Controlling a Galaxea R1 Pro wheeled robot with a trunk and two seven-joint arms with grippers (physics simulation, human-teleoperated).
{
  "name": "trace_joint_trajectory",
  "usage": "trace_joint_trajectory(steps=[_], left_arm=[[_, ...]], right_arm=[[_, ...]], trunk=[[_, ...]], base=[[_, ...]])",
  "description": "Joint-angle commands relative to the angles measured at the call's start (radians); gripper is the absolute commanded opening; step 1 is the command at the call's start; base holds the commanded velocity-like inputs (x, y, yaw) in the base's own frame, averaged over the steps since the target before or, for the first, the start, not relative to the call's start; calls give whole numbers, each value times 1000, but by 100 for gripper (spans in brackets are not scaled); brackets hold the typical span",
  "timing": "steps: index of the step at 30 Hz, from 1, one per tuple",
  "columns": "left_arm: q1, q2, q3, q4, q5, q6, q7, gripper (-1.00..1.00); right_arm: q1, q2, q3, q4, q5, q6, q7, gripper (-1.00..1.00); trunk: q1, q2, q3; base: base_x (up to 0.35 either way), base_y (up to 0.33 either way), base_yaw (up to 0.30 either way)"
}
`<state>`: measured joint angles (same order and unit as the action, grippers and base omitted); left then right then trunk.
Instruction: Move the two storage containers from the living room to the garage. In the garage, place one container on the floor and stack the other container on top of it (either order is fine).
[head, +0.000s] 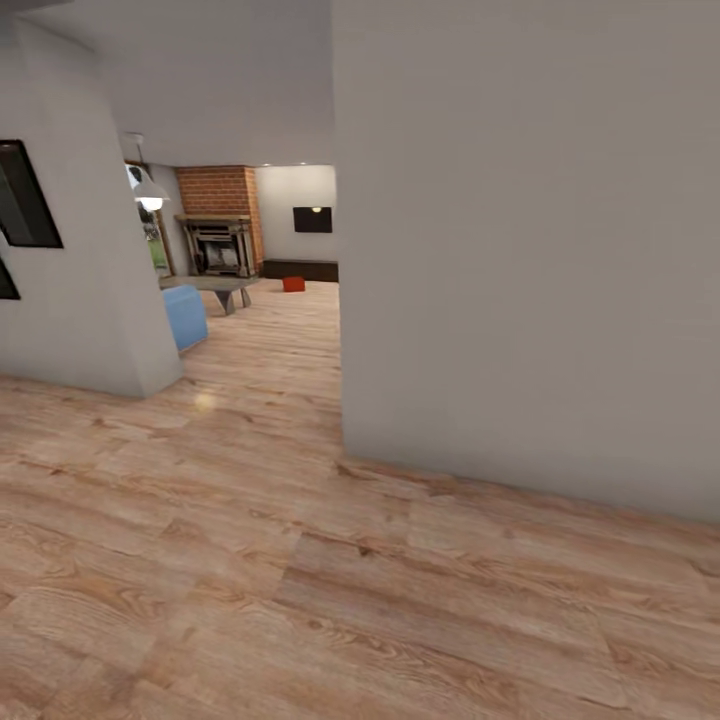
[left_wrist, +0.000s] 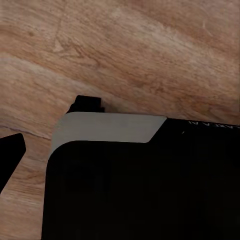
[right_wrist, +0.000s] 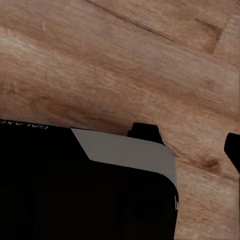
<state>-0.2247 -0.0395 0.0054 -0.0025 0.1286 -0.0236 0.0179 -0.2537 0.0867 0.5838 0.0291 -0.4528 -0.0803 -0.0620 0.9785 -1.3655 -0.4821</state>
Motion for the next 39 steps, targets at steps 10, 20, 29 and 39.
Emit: trace_joint_trajectory(steps=[10,20,29,39], left_arm=[[-1,-1,1,1,8,-2,2,100],[0,-3,0,1,8,-2,1,100],[-1,-3,0,1,8,-2,1,100],[-1,-3,0,1,8,-2,1,100]], right_arm=[[-1,1,9,3,-9,-6,-1,100],[-1,1,8,3,-9,-6,-1,100],[-1,1,8,3,-10,-6,-1,100],[-1,1,8,3,-10,-7,-1,100]], trunk=[[1,0,-1],[1,0,-1],[1,0,-1],[1,0,-1]], base=[[323,0,276],[323,0,276],[323,0,230],[323,0,9]])
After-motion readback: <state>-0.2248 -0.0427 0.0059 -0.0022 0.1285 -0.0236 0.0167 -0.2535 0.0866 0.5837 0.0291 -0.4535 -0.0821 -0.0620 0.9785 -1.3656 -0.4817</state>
